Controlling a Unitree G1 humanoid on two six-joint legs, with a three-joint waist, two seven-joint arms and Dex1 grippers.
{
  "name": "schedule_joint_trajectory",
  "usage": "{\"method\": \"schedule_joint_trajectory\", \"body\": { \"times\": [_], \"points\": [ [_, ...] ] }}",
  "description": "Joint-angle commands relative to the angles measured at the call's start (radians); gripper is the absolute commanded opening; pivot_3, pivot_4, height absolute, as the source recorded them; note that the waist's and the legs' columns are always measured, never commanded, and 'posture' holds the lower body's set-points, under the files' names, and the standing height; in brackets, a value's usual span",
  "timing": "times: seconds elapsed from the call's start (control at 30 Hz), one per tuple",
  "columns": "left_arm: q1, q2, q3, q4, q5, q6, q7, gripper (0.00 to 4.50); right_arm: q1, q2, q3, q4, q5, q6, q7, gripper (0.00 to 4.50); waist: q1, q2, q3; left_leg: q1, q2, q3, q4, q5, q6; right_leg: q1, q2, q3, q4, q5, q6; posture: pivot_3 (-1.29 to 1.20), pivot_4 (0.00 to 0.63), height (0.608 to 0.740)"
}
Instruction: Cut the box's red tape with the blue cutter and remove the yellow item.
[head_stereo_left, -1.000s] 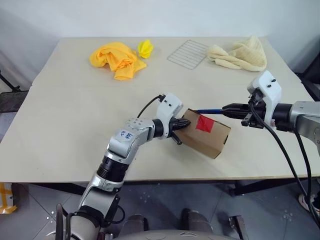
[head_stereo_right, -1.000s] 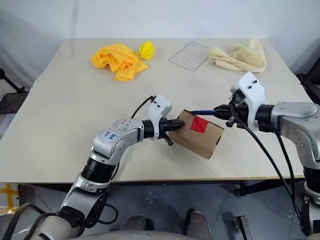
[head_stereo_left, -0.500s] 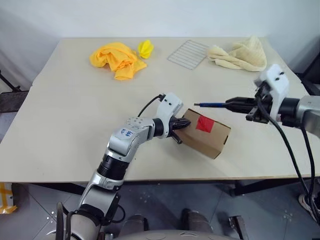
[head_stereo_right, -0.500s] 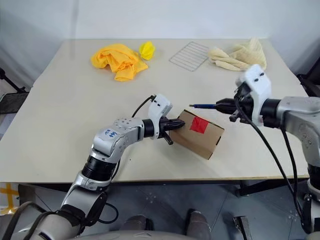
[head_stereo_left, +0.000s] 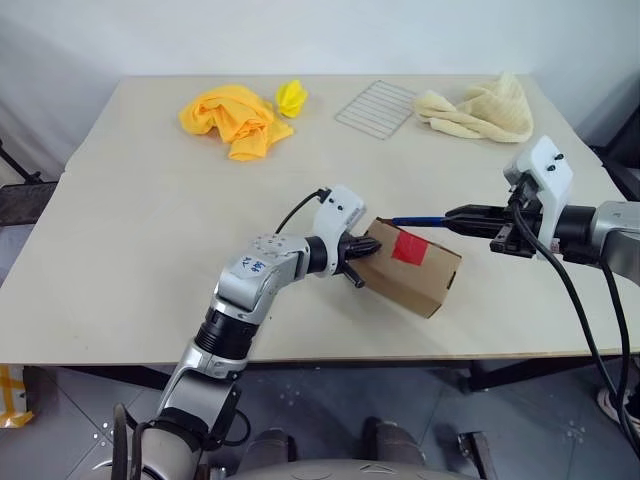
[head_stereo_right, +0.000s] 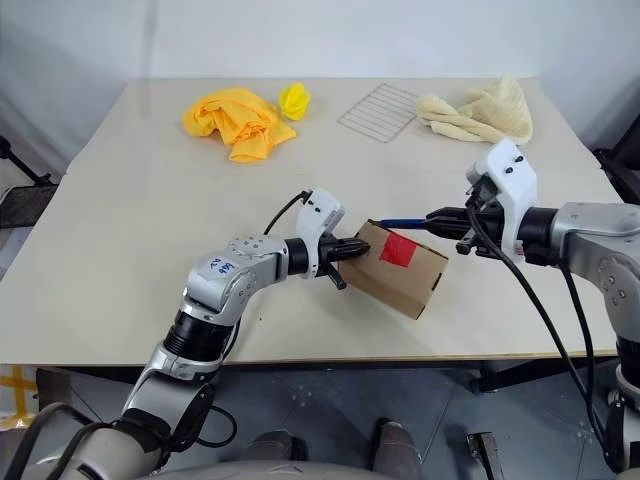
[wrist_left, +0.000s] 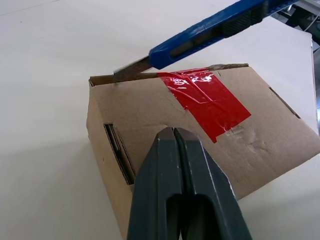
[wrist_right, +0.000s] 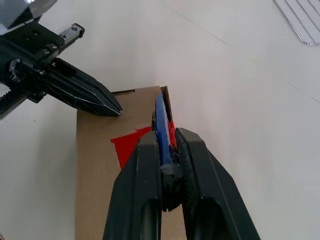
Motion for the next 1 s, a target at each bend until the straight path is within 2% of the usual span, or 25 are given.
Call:
{"method": "schedule_joint_trajectory", "body": {
  "times": [0.03,0.6,1.0],
  "points": [
    [-0.006,-0.002,-0.006,-0.002,0.001,0.010,0.003,0.02,0.013,-0.027,-0.014,-0.019,-0.016,-0.023,0.004,0.14,0.000,0.000,0.000,0.000,0.000,0.000,0.000,0.000,0.000,0.000,0.000,0.000,0.000,0.000,0.000,0.00,0.150,0.740],
    [-0.002,0.000,-0.011,-0.007,0.002,0.006,0.002,0.02,0.010,-0.029,0.003,0.054,-0.070,-0.081,0.003,0.14,0.001,0.000,0.000,0.000,0.000,0.000,0.000,0.000,0.000,0.001,0.000,0.000,0.000,0.000,0.000,0.00,0.150,0.740],
    [-0.008,-0.002,-0.014,0.006,0.006,0.006,0.002,0.02,0.024,-0.092,0.053,0.005,-0.050,-0.046,0.088,0.14,0.002,0.000,0.000,0.000,0.000,0.000,0.001,0.000,0.000,0.001,0.000,0.000,0.000,0.000,0.000,0.00,0.150,0.740]
  ]
}}
